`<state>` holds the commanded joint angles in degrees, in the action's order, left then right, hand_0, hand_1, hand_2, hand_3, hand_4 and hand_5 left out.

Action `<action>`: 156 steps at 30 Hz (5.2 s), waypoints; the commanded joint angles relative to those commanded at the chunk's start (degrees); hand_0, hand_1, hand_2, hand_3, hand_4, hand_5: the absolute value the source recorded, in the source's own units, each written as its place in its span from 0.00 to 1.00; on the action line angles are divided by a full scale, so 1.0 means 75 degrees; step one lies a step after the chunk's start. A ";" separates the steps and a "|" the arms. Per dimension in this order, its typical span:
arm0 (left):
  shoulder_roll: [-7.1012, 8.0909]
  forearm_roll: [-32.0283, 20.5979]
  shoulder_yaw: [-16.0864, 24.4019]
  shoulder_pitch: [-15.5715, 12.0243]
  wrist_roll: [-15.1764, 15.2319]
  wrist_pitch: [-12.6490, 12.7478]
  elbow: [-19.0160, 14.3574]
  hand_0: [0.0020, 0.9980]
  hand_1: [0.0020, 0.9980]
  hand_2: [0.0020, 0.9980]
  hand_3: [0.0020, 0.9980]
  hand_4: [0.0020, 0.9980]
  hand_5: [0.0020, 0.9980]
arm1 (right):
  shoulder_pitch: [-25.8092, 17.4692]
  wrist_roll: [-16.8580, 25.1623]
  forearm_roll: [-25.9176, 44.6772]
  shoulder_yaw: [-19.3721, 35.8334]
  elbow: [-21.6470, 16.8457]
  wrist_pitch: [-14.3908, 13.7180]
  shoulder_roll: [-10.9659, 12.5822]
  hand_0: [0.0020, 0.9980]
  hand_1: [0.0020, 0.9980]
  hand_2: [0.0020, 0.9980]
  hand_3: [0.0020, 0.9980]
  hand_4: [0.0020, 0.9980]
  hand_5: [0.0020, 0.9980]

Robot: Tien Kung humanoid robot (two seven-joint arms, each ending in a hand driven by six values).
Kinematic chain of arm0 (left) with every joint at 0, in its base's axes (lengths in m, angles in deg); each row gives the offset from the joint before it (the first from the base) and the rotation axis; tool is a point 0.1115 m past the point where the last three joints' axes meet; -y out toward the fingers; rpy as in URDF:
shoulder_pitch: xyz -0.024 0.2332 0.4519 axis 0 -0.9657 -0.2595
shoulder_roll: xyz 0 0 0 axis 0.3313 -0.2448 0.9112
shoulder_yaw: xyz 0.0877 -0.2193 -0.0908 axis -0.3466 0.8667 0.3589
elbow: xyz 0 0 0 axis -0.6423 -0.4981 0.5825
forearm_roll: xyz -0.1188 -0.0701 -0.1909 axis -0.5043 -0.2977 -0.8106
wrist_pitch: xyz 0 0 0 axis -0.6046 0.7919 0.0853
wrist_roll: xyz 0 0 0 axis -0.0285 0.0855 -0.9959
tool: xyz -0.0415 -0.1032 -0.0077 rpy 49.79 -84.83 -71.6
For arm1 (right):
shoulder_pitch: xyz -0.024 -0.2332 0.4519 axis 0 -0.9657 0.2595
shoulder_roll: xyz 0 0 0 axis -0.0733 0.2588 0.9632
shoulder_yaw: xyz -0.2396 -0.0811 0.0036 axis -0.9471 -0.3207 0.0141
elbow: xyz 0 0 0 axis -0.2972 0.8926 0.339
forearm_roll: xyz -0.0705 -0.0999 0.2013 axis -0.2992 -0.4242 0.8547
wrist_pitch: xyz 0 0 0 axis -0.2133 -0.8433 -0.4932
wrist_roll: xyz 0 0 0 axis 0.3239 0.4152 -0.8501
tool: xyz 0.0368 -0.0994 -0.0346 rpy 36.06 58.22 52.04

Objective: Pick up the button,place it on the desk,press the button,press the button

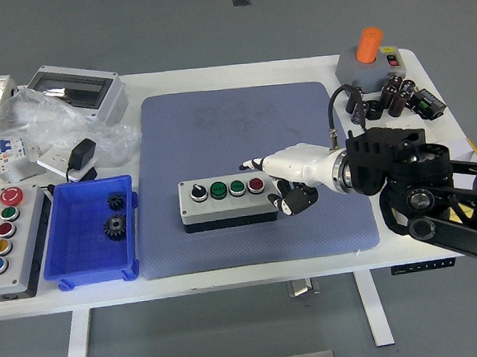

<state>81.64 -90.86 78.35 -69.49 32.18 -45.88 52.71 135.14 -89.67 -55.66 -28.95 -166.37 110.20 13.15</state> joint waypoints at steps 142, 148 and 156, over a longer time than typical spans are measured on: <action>-0.0048 -0.0346 -0.0559 -0.0068 -0.0173 0.0018 0.0031 0.66 0.67 0.60 0.58 0.56 0.16 | -0.4500 0.4480 0.2619 0.5999 0.0199 -0.4818 0.0089 0.80 0.79 0.87 0.99 0.95 0.72; -0.0039 -0.0283 -0.0502 -0.0079 -0.0233 0.0042 0.0033 0.66 0.66 0.60 0.58 0.57 0.17 | -0.4546 0.4363 0.2322 0.6073 0.0102 -0.4787 0.0102 0.84 0.82 0.92 1.00 0.97 0.71; -0.0050 -0.0267 -0.0497 -0.0045 -0.0246 0.0054 0.0034 0.66 0.66 0.60 0.58 0.57 0.17 | -0.4619 0.4241 0.1875 0.6182 0.0000 -0.4792 0.0144 0.85 0.83 0.92 1.00 0.99 0.71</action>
<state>81.26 -92.86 74.62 -69.83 30.34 -45.47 52.97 100.50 -57.86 -41.59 17.41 -166.37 74.27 14.23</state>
